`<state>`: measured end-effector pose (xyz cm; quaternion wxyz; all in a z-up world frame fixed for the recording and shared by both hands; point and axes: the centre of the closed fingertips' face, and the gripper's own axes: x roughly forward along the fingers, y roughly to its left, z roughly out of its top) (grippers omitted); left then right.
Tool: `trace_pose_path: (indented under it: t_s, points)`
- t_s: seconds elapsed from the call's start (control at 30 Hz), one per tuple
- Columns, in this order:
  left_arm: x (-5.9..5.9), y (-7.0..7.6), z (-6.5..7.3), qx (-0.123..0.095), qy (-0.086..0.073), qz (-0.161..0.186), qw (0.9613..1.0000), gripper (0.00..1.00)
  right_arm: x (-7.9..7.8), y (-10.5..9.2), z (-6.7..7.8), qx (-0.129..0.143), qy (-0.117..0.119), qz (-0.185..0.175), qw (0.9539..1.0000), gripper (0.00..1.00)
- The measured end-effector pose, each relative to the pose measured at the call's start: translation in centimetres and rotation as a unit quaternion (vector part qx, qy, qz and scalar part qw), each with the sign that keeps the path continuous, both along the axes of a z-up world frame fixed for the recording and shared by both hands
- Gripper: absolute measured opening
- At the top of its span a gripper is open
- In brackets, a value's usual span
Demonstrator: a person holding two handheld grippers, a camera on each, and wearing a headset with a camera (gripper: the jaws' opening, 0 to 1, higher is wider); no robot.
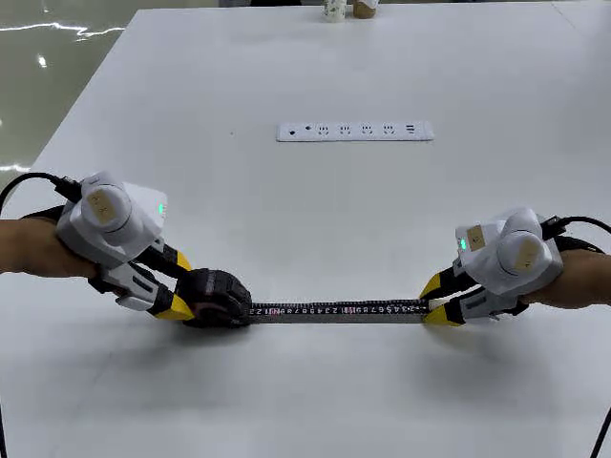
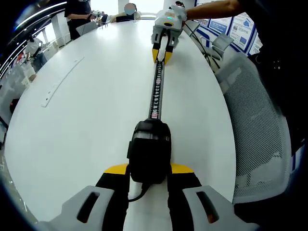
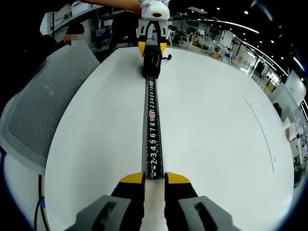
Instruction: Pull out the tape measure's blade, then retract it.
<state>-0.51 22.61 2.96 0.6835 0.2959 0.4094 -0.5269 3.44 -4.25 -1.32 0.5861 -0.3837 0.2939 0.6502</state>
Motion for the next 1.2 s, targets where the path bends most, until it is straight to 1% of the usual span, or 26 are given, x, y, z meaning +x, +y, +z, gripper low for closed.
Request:
trace_pose_path:
  t_s: [0.13,0.2,0.33,0.43,0.5,0.63,0.7,0.77,0.97,1.2]
  points:
    - [0.0,0.0,0.0,0.005,0.0,0.0,1.0,0.25,0.1,-0.1,0.0,-0.002,-0.001,0.0,1.0,0.12]
    - [0.0,0.0,0.0,0.006,0.0,0.001,1.0,0.25,0.2,0.0,0.0,0.0,-0.006,0.005,1.0,0.13]
    - [0.1,0.1,0.0,0.012,-0.004,-0.001,0.9999,0.25,0.3,-0.1,0.3,0.004,-0.006,-0.001,1.0,0.15]
    - [0.1,0.2,0.0,0.016,-0.009,-0.005,0.9998,0.25,0.3,-0.2,0.5,0.002,-0.008,-0.001,1.0,0.15]
    - [0.1,0.4,0.0,0.02,-0.013,-0.003,0.9997,0.26,0.3,-0.4,0.5,0.001,-0.008,-0.004,1.0,0.17]
    - [0.1,0.7,0.2,0.021,-0.014,0.004,0.9997,0.28,0.4,-0.8,0.6,0.003,-0.009,-0.011,0.9999,0.19]
    - [0.0,0.8,0.2,0.022,-0.016,0.007,0.9996,0.31,0.3,-1.0,0.7,0.003,-0.009,-0.014,0.9999,0.22]
    - [0.0,1.0,0.3,0.021,-0.017,0.014,0.9995,0.34,0.3,-1.2,0.6,0.003,-0.009,-0.016,0.9998,0.24]
    - [-0.5,1.2,0.4,0.013,-0.018,0.03,0.9993,0.39,0.0,-1.6,0.8,0.007,-0.009,-0.026,0.9996,0.28]
    - [-1.3,1.3,0.5,-0.008,-0.017,0.061,0.998,0.43,-0.5,-2.0,1.2,0.013,-0.006,-0.041,0.999,0.34]
